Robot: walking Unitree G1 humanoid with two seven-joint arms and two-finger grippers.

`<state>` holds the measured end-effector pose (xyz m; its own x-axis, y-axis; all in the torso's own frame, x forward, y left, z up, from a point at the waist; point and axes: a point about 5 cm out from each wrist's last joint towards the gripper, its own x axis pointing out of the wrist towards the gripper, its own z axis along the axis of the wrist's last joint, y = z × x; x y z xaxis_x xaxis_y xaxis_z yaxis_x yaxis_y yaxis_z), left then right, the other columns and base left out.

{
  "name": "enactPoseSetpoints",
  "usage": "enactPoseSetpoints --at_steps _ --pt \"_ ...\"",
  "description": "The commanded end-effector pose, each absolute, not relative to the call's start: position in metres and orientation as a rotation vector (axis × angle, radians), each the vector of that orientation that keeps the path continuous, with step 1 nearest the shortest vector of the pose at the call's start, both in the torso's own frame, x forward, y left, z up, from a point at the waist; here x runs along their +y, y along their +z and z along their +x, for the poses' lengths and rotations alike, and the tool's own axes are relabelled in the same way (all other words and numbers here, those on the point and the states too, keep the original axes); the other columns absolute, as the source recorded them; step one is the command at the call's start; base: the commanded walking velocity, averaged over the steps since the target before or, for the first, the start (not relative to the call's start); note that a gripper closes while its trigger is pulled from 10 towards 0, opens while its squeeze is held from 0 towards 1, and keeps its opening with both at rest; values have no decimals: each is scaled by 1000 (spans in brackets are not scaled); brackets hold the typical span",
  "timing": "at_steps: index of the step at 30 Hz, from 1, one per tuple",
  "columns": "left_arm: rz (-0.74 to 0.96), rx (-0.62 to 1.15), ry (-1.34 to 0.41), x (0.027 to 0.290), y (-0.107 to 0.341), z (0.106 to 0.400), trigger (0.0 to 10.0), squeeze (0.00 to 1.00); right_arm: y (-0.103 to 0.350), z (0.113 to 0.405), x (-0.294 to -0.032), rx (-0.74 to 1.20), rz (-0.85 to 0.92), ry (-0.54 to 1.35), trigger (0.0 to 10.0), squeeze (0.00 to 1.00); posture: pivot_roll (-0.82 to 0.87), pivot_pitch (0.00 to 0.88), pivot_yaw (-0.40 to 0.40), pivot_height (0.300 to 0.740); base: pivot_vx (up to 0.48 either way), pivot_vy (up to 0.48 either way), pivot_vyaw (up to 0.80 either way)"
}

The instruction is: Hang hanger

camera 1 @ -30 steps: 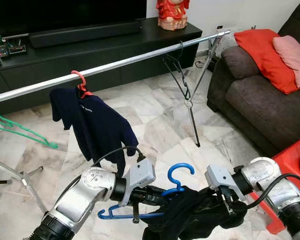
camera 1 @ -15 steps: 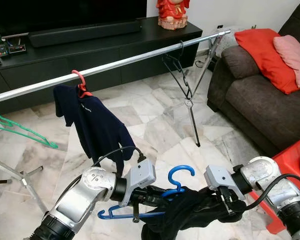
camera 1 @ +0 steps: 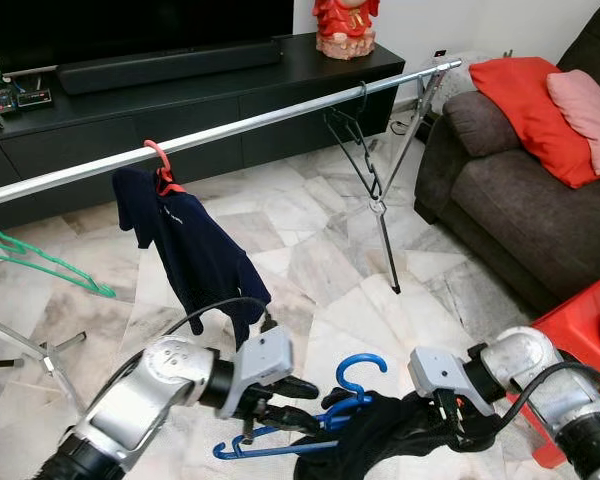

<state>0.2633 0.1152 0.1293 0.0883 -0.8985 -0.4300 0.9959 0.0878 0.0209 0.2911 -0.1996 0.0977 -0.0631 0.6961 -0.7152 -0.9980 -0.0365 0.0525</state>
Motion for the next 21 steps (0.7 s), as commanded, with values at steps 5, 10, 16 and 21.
enactPoseSetpoints --at_steps 5,10,16,21 --pt "287 320 -1199 150 130 274 10000 1000 112 299 -225 560 -522 1317 0 0 28 159 -67 740 0 0 0" --pt "205 304 -1078 162 123 270 10000 1000 115 288 -233 518 -507 1263 0 0 20 159 -65 740 0 0 0" --pt "132 280 -919 163 108 274 10000 1000 135 293 -244 399 -480 1094 0 0 -1 151 -48 740 0 0 0" --pt "139 298 -856 158 93 274 10000 0 157 294 -243 313 -492 1043 0 0 -12 144 -43 740 0 0 0"
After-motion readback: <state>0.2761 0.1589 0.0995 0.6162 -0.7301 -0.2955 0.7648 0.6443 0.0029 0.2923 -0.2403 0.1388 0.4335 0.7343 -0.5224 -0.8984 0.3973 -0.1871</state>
